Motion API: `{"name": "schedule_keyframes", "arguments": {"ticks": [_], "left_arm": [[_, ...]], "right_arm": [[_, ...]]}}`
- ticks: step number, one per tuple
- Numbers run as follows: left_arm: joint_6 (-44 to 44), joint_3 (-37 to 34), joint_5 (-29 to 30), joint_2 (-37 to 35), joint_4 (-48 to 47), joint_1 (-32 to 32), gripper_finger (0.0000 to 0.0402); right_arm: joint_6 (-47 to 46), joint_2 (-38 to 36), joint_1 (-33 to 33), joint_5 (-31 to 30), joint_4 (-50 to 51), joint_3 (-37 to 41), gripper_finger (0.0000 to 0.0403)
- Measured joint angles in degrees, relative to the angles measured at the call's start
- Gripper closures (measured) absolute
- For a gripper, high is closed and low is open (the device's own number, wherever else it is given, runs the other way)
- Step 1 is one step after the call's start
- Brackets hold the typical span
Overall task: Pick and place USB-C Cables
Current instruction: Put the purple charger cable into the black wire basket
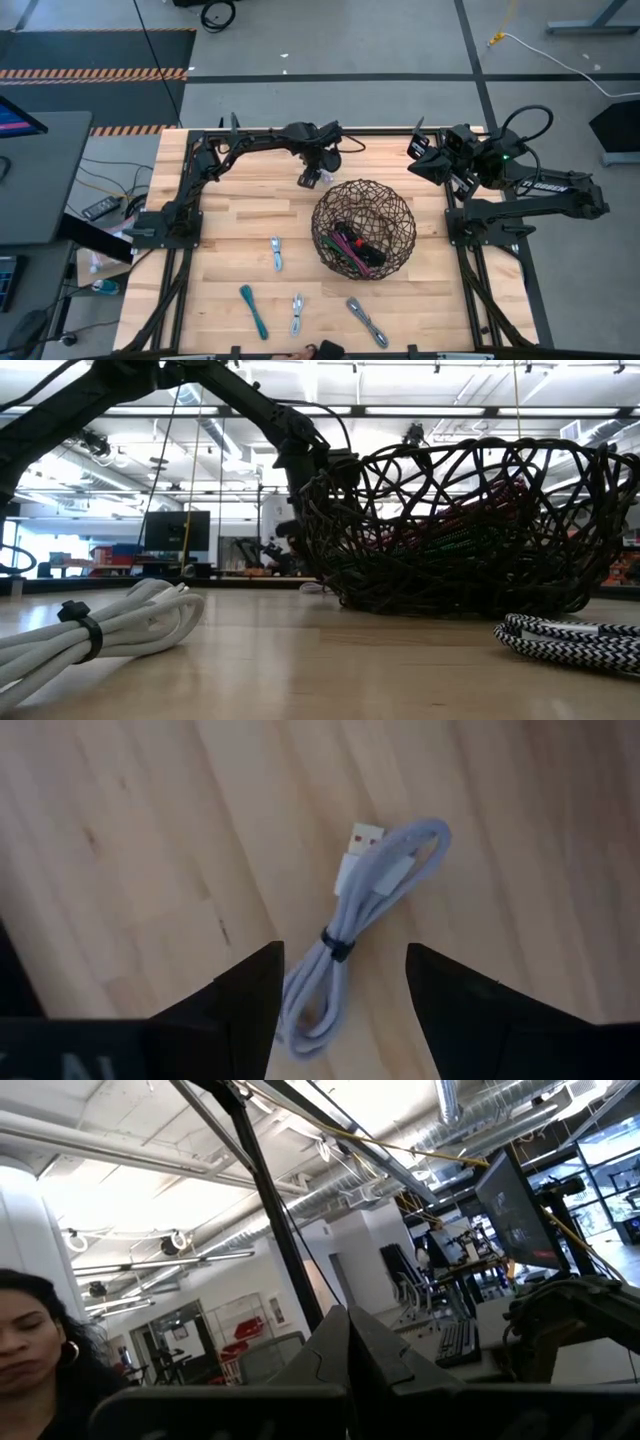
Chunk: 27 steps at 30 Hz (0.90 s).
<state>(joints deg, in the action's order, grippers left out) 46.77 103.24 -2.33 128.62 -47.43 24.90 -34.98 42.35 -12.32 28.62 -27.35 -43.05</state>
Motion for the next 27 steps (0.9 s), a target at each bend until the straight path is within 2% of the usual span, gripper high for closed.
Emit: {"name": "schedule_keyframes", "arguments": {"ticks": [8, 16, 22, 27], "left_arm": [[0.0, 0.0, -2.1, 0.0, -1.7, 0.3, 0.0185], [-13.4, 0.0, -2.6, 0.0, -11.5, 0.5, 0.0185], [-10.7, 0.0, -3.0, 0.0, -5.3, 1.1, 0.0187], [-7.4, 0.0, -5.5, 0.0, -4.0, 1.1, 0.0207]], "right_arm": [[0.0, 0.0, 0.0, 0.0, 0.0, 0.0, 0.0399], [-1.1, 0.0, 0.0, 0.0, 0.0, 0.0, 0.0399], [-1.0, 0.0, 0.0, 0.0, 0.0, 0.0, 0.0399], [-1.4, 0.0, 0.0, 0.0, 0.0, 0.0, 0.0399]]}}
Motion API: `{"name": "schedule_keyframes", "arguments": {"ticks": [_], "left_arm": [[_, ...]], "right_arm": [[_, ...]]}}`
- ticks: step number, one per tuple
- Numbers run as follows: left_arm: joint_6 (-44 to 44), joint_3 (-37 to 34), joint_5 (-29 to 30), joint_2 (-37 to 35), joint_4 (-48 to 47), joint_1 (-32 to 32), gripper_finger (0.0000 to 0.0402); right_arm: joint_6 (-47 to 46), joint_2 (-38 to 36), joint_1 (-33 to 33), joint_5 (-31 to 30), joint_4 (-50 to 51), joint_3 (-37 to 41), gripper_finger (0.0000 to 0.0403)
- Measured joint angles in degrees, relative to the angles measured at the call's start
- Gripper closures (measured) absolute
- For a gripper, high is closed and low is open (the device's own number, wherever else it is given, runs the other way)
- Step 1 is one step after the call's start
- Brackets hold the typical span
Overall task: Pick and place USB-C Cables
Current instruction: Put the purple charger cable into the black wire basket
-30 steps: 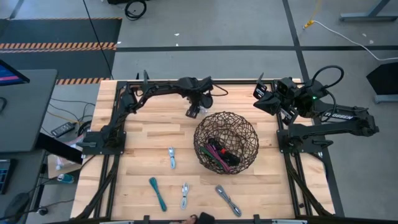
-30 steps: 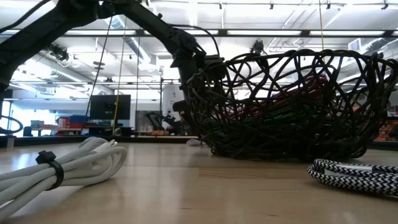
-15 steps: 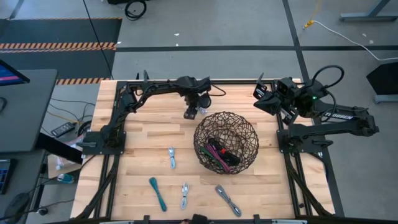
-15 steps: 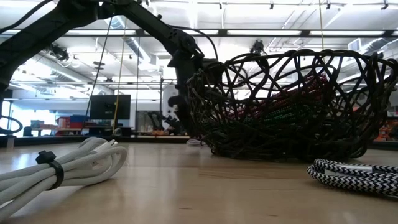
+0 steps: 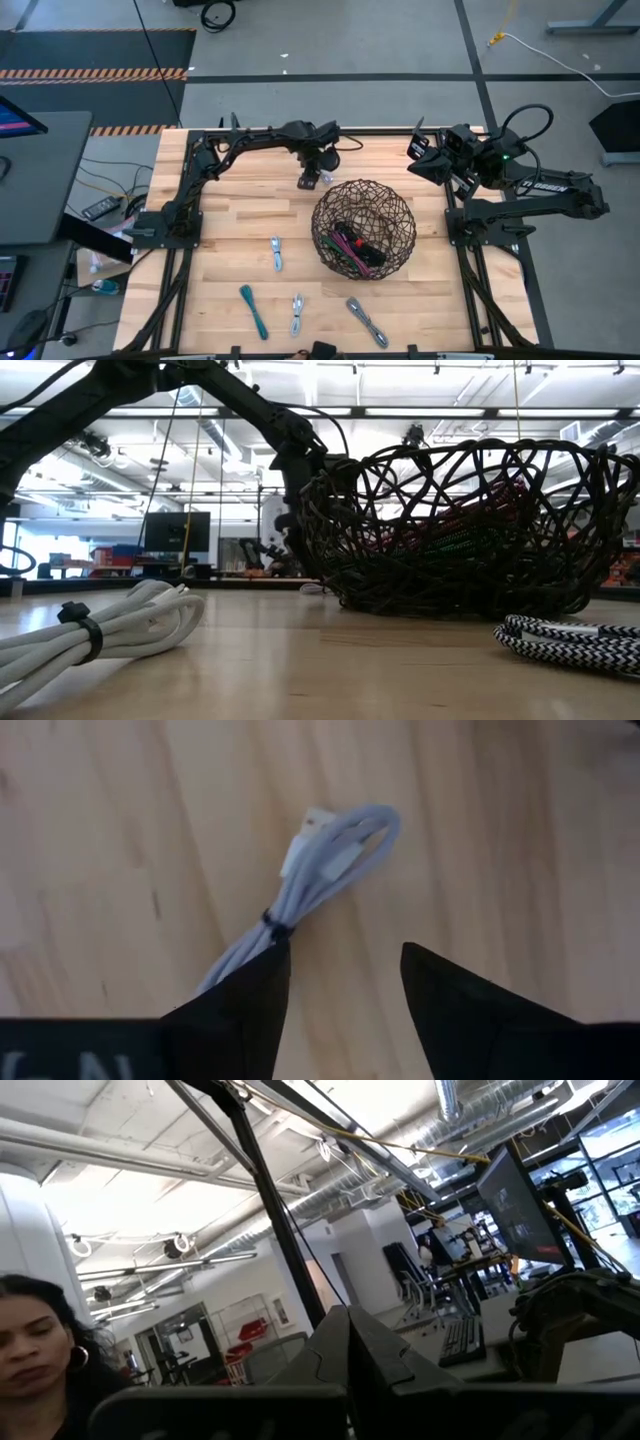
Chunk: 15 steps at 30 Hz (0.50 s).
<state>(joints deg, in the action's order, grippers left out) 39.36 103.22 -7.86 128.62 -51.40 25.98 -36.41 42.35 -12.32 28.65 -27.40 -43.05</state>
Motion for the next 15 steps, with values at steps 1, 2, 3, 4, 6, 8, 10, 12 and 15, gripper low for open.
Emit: {"name": "schedule_keyframes", "arguments": {"ticks": [1, 2, 3, 4, 6, 8, 10, 12, 15], "left_arm": [[0.5, 0.0, -0.1, 0.0, 0.0, 0.0, 0.0213], [1.4, 0.0, -0.2, 0.0, 0.0, 0.1, 0.0218], [2.0, 0.0, -0.2, 0.0, 0.0, 0.3, 0.0223], [2.6, 0.0, -0.2, 0.0, 0.2, 0.5, 0.0227], [3.5, 0.0, -0.1, 0.0, 1.0, 0.8, 0.0234], [3.6, 0.0, -0.1, 0.0, 2.5, 1.0, 0.0237], [3.3, 0.0, -0.1, 0.0, 4.0, 1.0, 0.0238], [3.5, 0.0, -0.2, 0.0, 5.5, 0.8, 0.0238], [5.4, 0.0, -0.8, 0.0, 6.3, -0.1, 0.0237]], "right_arm": [[0.0, 0.0, 0.0, 0.1, 0.0, 0.0, 0.0399], [-0.1, 0.0, 0.0, 0.2, 0.0, 0.0, 0.0399], [-0.1, 0.0, 0.0, 0.3, 0.0, 0.0, 0.0399], [-0.1, 0.0, 0.0, 0.5, 0.0, 0.0, 0.0399], [0.0, 0.0, 0.0, 0.6, 0.0, 0.0, 0.0399], [0.1, 0.0, 0.0, 0.5, 0.0, 0.0, 0.0399], [0.1, 0.0, 0.0, 0.6, 0.0, 0.0, 0.0399], [0.0, 0.0, 0.0, 0.5, 0.0, 0.0, 0.0399], [0.0, 0.0, 0.0, 0.5, 0.0, 0.0, 0.0399]]}}
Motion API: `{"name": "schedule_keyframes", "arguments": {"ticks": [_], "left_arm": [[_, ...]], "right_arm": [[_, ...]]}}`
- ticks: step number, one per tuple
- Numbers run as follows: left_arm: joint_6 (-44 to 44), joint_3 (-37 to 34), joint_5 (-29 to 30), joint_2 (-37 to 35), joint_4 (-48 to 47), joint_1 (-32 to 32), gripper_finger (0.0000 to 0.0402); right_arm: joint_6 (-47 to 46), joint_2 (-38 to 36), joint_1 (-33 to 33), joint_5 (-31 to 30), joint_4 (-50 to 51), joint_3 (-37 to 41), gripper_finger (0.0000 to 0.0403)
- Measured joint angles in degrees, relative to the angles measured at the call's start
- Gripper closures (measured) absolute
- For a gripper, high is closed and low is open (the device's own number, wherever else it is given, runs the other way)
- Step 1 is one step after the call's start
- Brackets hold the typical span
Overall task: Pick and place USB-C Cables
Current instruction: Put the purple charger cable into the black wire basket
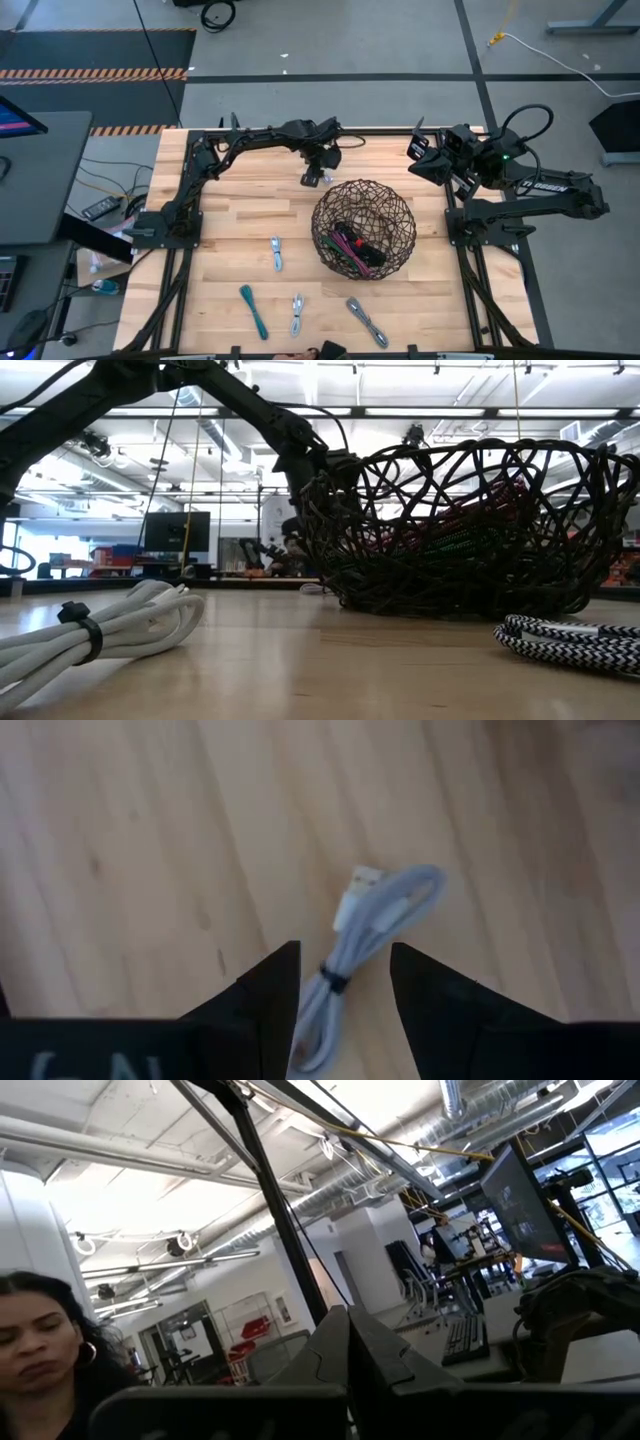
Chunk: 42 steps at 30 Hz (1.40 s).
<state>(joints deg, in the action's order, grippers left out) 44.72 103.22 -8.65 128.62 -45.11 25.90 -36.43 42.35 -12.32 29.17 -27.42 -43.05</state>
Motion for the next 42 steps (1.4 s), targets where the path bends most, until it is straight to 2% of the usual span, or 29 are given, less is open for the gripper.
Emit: {"name": "schedule_keyframes", "arguments": {"ticks": [7, 12, 16, 21, 33, 38, 42], "left_arm": [[7.8, 0.0, 1.4, 0.0, -4.3, -1.6, 0.0237], [9.7, 0.0, 2.4, 0.0, -2.5, -1.7, 0.0237], [10.0, 0.0, 2.4, 0.0, 0.6, -2.0, 0.0237], [12.0, 0.0, 2.4, 0.0, 0.1, -2.1, 0.0237], [9.1, 0.0, 2.4, 0.0, -0.2, -2.1, 0.0242], [10.0, 0.0, 2.4, 0.0, 0.0, -2.2, 0.0284], [10.0, 0.0, 3.2, 0.0, 2.0, -2.3, 0.0363]], "right_arm": [[0.0, 0.0, 0.0, -0.8, -0.4, 0.0, 0.0399], [0.3, 0.0, 0.0, -0.8, -0.4, 0.0, 0.0398], [0.3, 0.0, 0.0, -0.8, -0.4, 0.0, 0.0398], [0.2, 0.0, 0.0, -1.0, -0.4, 0.0, 0.0398], [0.2, 0.0, 0.0, -1.7, -0.4, 0.0, 0.0398], [0.1, 0.0, 0.0, -2.1, -0.4, 0.0, 0.0398], [0.1, 0.0, 0.0, -2.1, -0.4, 0.0, 0.0398]]}}
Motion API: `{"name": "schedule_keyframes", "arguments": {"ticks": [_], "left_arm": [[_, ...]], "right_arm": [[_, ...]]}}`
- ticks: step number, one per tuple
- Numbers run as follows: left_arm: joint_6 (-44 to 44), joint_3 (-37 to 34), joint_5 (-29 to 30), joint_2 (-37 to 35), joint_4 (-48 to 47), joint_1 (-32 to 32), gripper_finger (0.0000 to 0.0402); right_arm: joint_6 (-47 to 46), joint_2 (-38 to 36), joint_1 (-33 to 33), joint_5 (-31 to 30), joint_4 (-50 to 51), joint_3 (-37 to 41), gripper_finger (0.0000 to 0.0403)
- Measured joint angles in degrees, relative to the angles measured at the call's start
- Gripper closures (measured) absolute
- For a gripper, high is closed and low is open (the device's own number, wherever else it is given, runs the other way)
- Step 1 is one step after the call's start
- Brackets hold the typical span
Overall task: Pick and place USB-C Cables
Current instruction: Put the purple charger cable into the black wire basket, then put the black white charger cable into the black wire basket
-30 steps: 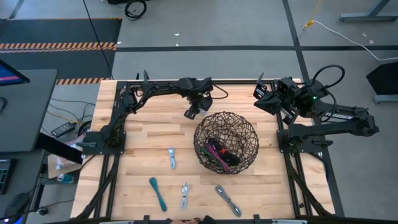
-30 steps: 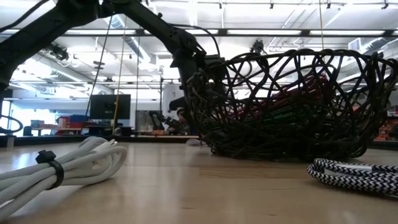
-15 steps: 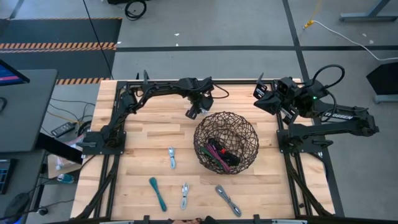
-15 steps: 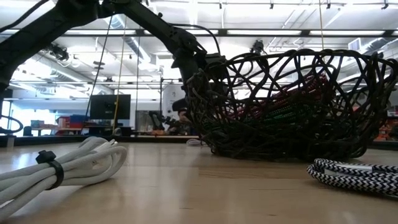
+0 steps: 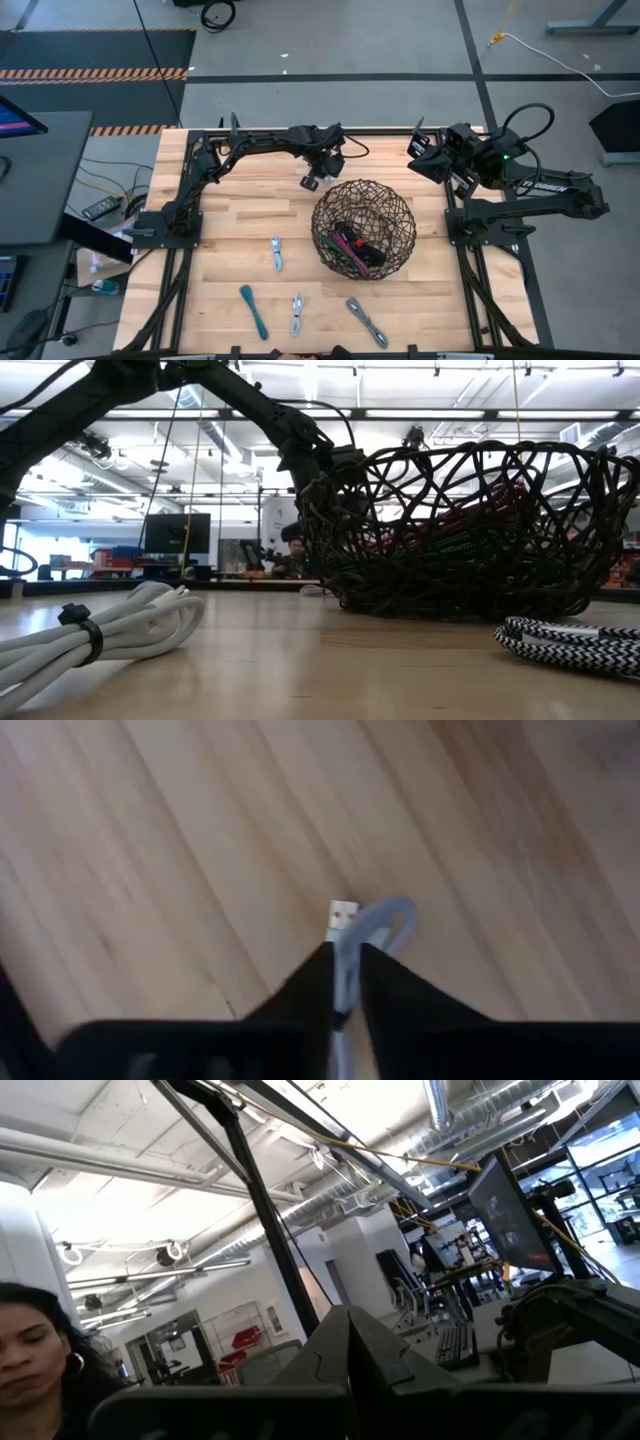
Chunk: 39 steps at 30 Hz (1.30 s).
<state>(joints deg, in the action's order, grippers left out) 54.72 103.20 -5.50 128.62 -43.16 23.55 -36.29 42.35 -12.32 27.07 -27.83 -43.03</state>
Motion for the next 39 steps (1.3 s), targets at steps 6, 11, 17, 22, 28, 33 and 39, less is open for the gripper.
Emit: {"name": "schedule_keyframes", "arguments": {"ticks": [6, 11, 17, 22, 28, 33, 39], "left_arm": [[-0.9, 0.0, 0.2, 0.0, -0.6, 0.1, 0.0397], [-11.3, 0.0, 2.2, -0.7, -2.0, -0.1, 0.0395], [-17.7, 0.0, 2.4, -6.1, -1.0, 0.1, 0.0398], [-24.5, 0.0, 2.3, -12.4, -2.7, 0.0, 0.0399], [-30.9, 0.0, 2.2, -20.2, -6.7, -1.9, 0.04], [-33.8, 0.0, 2.1, -26.0, -11.7, -4.5, 0.04], [-41.1, 0.0, 2.2, -31.3, -23.1, -9.0, 0.0401]], "right_arm": [[0.0, 0.0, 0.0, 0.0, 0.0, 0.0, 0.0398], [0.9, 0.0, 0.0, -0.9, 1.6, 0.0, 0.04], [2.2, 0.1, -0.7, -3.1, 9.1, 0.0, 0.0401], [3.3, 0.2, -0.7, -8.5, 14.9, 0.0, 0.0402], [4.2, 1.3, -1.4, -17.4, 27.9, 0.0, 0.0402], [3.3, 4.0, -1.5, -18.1, 34.4, 0.0, 0.0402], [1.7, 5.2, 1.1, -9.9, 33.5, 0.0, 0.0402]]}}
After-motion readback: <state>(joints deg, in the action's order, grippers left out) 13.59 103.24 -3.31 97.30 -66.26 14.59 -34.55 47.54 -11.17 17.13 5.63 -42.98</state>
